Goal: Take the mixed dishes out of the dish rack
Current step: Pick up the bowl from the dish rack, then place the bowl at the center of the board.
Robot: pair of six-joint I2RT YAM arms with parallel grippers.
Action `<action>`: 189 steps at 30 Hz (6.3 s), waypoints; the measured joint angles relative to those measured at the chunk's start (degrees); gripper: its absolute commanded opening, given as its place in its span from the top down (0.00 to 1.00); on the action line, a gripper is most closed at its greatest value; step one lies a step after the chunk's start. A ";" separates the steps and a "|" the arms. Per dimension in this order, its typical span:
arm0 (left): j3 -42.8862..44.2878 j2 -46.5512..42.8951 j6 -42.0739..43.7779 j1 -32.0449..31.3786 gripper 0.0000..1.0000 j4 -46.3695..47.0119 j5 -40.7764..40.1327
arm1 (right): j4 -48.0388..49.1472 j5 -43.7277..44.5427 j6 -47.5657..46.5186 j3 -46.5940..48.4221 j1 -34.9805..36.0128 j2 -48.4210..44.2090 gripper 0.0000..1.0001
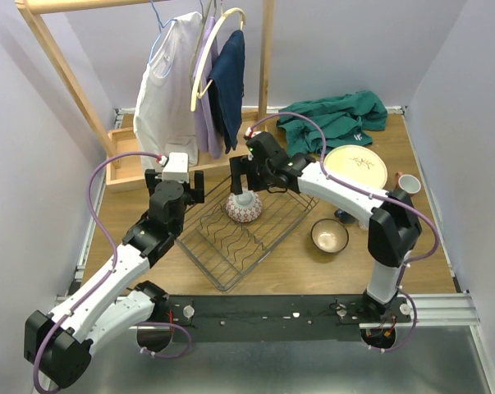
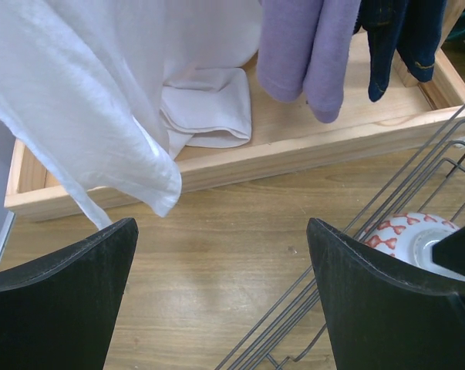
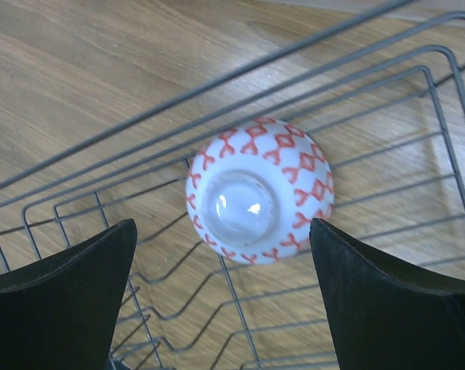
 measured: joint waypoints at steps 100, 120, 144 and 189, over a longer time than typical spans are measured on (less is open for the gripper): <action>0.00 -0.13 -0.83 0.96 0.01 0.00 -1.20 | -4.92 50.42 -25.24 -1.92 12.70 16.02 0.02; 0.00 -0.13 -1.25 0.96 0.01 0.00 -1.18 | -14.08 51.34 -23.87 3.02 14.69 16.31 0.56; 0.00 -3.15 -5.22 0.96 0.01 -2.08 6.40 | -16.83 37.81 -14.71 7.30 13.25 5.07 0.66; 1.46 12.98 -32.85 1.95 0.12 13.86 42.45 | 34.60 -31.58 24.15 -32.59 -16.41 -30.36 0.67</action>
